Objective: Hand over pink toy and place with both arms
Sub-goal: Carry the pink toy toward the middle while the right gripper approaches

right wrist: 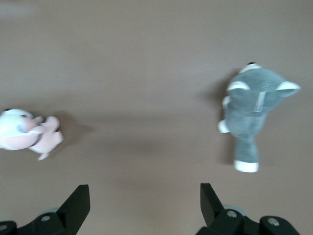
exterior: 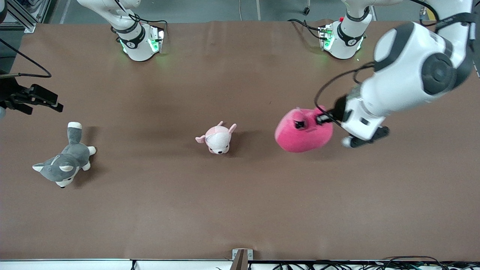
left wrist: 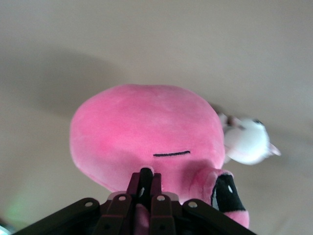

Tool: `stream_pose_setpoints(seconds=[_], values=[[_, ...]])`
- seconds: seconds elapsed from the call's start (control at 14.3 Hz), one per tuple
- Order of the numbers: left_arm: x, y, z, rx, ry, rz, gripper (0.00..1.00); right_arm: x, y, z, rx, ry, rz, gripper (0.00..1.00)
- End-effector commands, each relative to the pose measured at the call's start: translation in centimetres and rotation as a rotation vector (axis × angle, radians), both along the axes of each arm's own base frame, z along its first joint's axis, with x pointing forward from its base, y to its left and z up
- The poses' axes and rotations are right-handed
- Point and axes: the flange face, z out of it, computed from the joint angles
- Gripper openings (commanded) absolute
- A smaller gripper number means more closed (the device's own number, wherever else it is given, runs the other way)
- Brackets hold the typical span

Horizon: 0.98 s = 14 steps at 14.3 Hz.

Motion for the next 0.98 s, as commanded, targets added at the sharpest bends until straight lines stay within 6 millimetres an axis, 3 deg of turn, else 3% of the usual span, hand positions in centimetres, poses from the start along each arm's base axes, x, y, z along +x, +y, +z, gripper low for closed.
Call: stream_pose_setpoints(seconds=[0.0, 0.14, 0.21, 0.42, 0.56, 0.91], values=[[-2.3, -7.8, 2.1, -0.081, -0.006, 0.036, 0.0, -0.2, 1.1, 0.0, 0.08, 0.023, 0.018, 0.75], [-5.8, -14.3, 2.4, -0.12, -0.03, 0.051, 0.0, 0.1, 2.6, -0.2, 0.215, 0.03, 0.019, 0.62], [-7.2, -16.8, 2.3, -0.139, -0.033, 0.058, 0.0, 0.3, 3.3, -0.4, 0.284, 0.039, 0.017, 0.61], [-9.8, -22.2, 1.4, -0.216, -0.061, 0.088, 0.0, 1.0, 5.4, -0.8, 0.461, 0.069, -0.016, 0.61], [-11.8, -25.8, 0.4, -0.267, -0.078, 0.101, 0.0, 0.8, 8.2, -0.7, 0.484, 0.08, 0.028, 0.59], [-12.2, -27.7, -1.7, -0.295, -0.089, 0.104, 0.0, -0.2, 13.6, -1.2, 0.479, 0.125, 0.125, 0.59]])
